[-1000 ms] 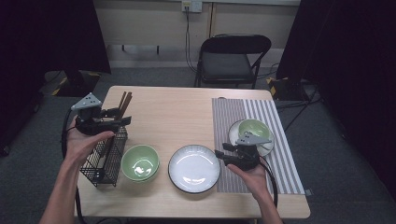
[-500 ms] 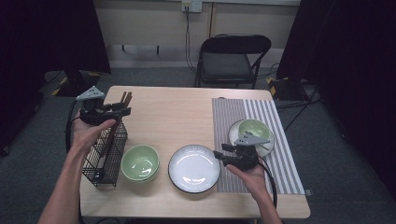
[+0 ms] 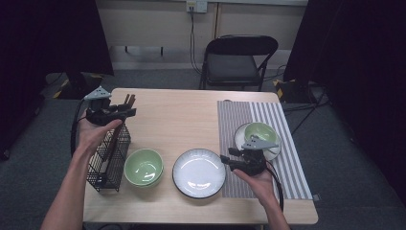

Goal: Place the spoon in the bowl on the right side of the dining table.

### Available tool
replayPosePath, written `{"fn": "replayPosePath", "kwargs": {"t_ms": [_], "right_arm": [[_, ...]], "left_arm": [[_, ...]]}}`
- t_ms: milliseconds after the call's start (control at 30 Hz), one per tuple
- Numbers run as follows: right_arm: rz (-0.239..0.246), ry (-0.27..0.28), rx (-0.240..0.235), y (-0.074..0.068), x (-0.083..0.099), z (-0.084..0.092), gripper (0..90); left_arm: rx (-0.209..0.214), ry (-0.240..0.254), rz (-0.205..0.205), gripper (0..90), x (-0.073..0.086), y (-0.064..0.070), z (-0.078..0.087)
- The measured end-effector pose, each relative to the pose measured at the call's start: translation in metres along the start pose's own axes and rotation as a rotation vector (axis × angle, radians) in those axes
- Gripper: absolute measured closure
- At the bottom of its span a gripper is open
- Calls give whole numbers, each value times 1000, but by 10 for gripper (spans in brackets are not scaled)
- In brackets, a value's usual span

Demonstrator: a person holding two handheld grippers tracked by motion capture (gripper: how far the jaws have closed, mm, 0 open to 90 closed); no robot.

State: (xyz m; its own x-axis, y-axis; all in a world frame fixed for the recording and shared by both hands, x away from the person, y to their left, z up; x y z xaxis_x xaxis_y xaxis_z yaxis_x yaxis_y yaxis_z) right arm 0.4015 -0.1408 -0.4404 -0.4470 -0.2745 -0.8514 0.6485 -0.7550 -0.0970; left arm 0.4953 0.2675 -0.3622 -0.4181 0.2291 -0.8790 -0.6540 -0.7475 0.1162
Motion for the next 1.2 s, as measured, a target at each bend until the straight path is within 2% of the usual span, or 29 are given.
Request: {"fn": "replayPosePath", "kwargs": {"t_ms": [100, 333, 367, 400, 433, 467, 533, 667, 733, 800, 1000, 1100, 1200], "right_arm": [[0, 0, -1, 0, 0, 0, 522], [3, -3, -1, -1, 0, -1, 522], [2, -3, -1, -1, 0, 0, 522], [2, -3, -1, -1, 0, 0, 522], [1, -2, -2, -1, 0, 0, 522], [1, -1, -2, -1, 1, 0, 522], [1, -4, 1, 0, 1, -1, 522], [2, -4, 0, -1, 1, -1, 521], [0, -5, 2, 0, 1, -1, 521], [-1, -4, 2, 0, 1, -1, 521], [0, -1, 5, 0, 1, 0, 520], [0, -3, 6, 0, 1, 0, 511], [2, -4, 9, 0, 1, 1, 510]], "left_arm": [[-8, -3, -27, 610, -2, 1, 0], [11, 20, 10, 577, -2, -4, 0], [3, 27, 13, 551, -2, -5, 1], [-28, 28, 9, 529, -3, -6, 3], [-31, 37, 12, 541, -3, -6, 5], [-16, 32, 9, 546, -3, -6, 6], [-23, 15, 8, 543, -1, -7, 4], [-3, -9, 17, 542, 2, -7, -4], [10, -23, 14, 544, 3, -5, -8], [6, -32, -2, 564, 4, -4, -9], [42, -32, -2, 607, 3, 0, -3], [75, -32, 3, 607, 3, 3, 1], [79, -28, 4, 607, 3, 3, 4]]}}
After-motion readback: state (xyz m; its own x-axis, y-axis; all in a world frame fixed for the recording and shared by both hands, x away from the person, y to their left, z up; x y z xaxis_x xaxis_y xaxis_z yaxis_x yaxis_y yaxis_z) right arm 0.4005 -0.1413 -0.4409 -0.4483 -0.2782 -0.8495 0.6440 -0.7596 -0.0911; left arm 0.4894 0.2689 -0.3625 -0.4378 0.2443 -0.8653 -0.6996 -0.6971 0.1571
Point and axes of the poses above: each handheld gripper's, and its own axes: z roughly backward along the jaws, x roughly out of its underside, y roughly to its right, the point moved 5 cm from there along -z, roughly forward along the jaws, and after that the axes turned 4 degrees about x, right-handed, at the moved point
